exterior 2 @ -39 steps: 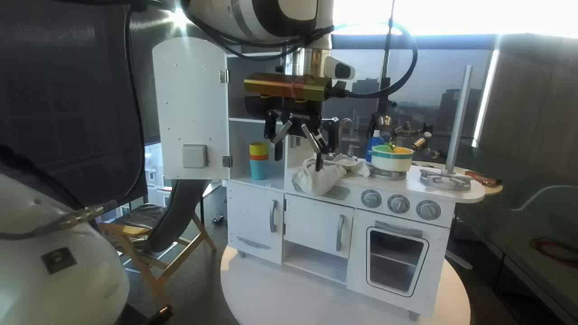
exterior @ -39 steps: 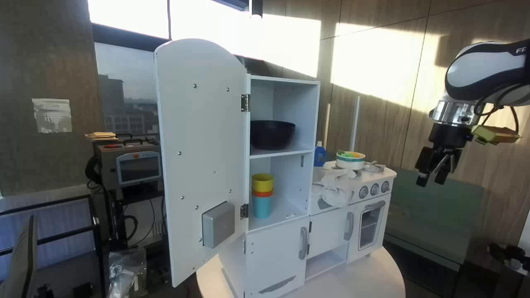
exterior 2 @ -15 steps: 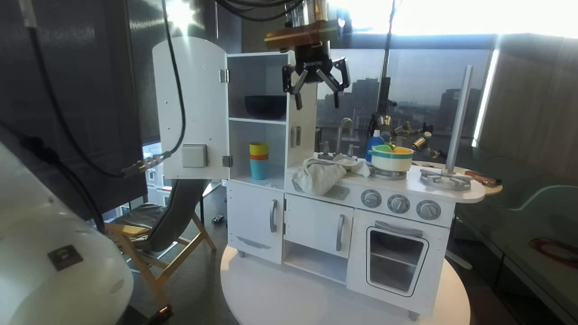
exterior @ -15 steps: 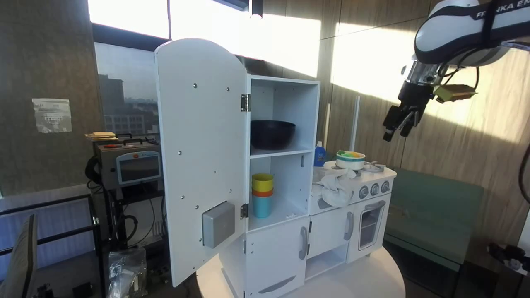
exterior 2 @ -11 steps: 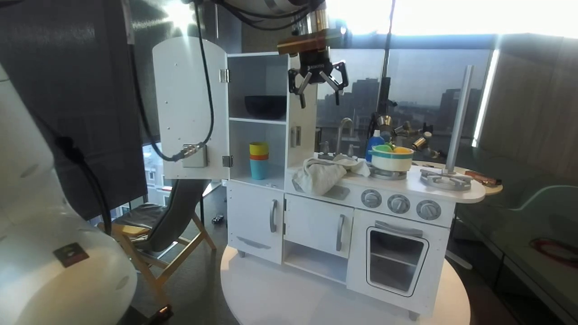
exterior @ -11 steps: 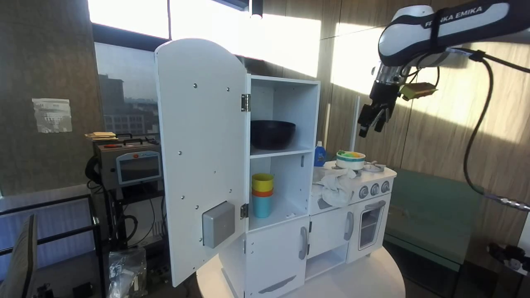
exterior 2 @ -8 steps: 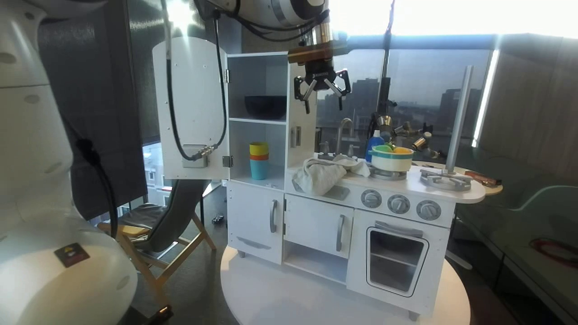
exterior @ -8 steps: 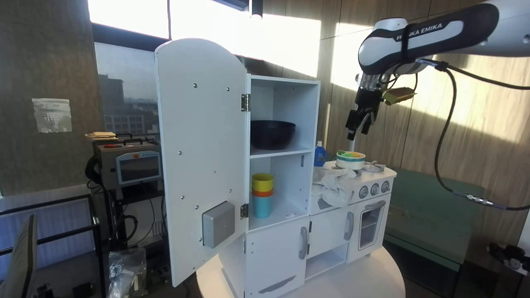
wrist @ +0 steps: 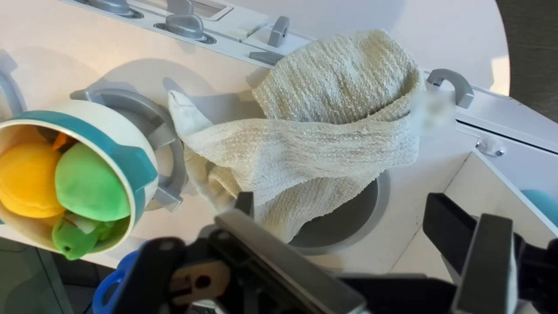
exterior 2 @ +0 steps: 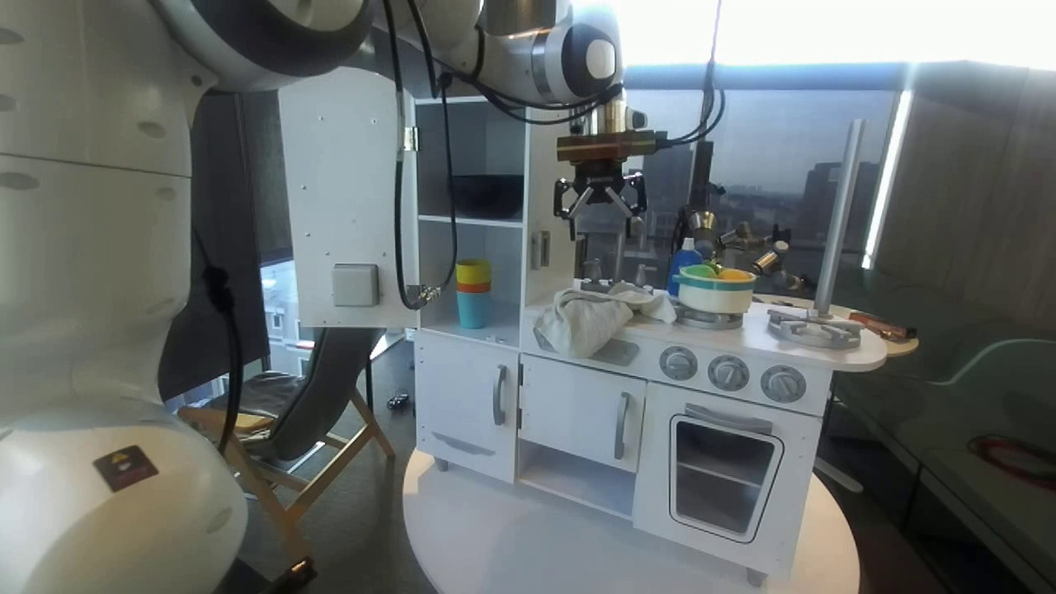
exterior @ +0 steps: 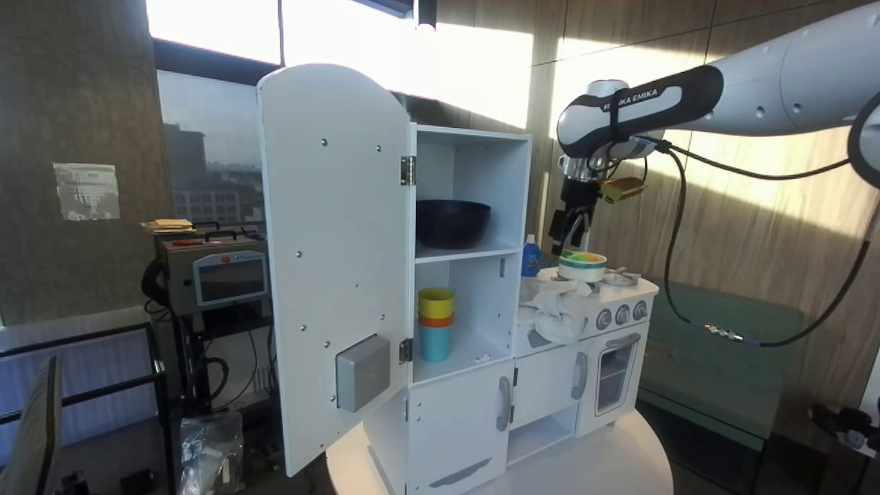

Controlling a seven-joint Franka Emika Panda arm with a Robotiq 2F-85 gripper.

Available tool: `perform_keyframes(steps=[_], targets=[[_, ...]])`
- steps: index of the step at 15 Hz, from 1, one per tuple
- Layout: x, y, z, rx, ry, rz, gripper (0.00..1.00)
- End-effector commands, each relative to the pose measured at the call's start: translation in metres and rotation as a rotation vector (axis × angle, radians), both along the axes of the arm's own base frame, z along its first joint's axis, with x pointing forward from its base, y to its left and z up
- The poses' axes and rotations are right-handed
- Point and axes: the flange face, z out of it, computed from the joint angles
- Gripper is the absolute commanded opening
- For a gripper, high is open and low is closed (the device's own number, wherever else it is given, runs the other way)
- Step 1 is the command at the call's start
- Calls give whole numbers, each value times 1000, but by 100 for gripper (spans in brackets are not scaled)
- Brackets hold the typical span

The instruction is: Use the towel to clean the sink

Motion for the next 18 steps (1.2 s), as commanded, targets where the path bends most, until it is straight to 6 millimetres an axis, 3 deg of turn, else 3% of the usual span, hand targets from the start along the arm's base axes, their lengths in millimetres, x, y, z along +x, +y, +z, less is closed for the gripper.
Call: perform_keyframes(steps=[1,4,11,18], targets=[[20,-18,-27,30,10,23,100],[32,-27,-57,55,54,21,100],[58,-18,-100,92,83,16,100],[61,-39,-129,52,136,1,100]])
